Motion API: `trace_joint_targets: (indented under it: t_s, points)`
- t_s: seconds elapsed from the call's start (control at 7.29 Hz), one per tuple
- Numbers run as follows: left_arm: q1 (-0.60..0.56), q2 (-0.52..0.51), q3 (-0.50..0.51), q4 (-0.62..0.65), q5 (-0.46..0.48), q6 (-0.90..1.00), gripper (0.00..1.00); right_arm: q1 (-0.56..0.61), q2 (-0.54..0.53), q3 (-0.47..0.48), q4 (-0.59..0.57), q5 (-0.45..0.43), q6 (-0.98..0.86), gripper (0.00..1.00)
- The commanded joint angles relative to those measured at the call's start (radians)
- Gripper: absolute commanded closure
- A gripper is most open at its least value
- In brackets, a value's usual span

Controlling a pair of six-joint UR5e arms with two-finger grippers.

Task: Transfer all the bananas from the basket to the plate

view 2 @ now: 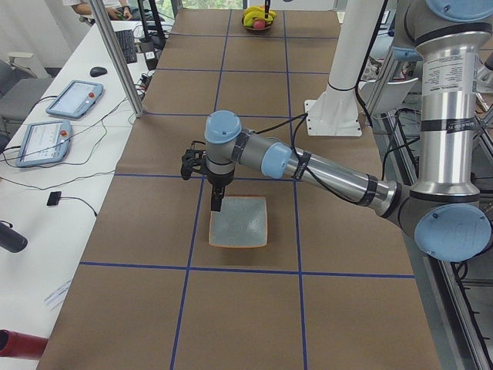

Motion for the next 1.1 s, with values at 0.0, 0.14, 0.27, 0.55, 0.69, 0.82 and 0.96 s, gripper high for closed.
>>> trace_joint_targets:
  t_s: [0.0, 0.14, 0.27, 0.55, 0.69, 0.82, 0.96]
  points:
    - [0.000, 0.000, 0.000, 0.001, -0.002, -0.001, 0.00, 0.005, -0.005, 0.051, -0.004, 0.001, -0.003, 1.00]
    - [0.000, 0.000, 0.000, 0.000, -0.002, -0.002, 0.00, 0.005, 0.003, 0.083, -0.011, 0.001, 0.000, 1.00]
    - [0.002, -0.009, 0.000, -0.003, -0.008, -0.035, 0.00, 0.004, 0.034, 0.094, -0.011, 0.003, 0.012, 1.00]
    - [0.046, -0.043, 0.008, -0.090, -0.091, -0.198, 0.01, -0.024, 0.121, 0.102, -0.008, 0.093, 0.078, 1.00]
    - [0.093, -0.092, 0.025, -0.141, -0.113, -0.290, 0.01, -0.091, 0.173, 0.114, -0.008, 0.095, 0.099, 1.00]
    - [0.153, -0.168, 0.032, -0.164, -0.114, -0.401, 0.01, -0.136, 0.233, 0.114, -0.008, 0.096, 0.165, 1.00]
    - [0.210, -0.255, 0.036, -0.177, -0.114, -0.536, 0.01, -0.174, 0.300, 0.114, -0.005, 0.112, 0.275, 1.00]
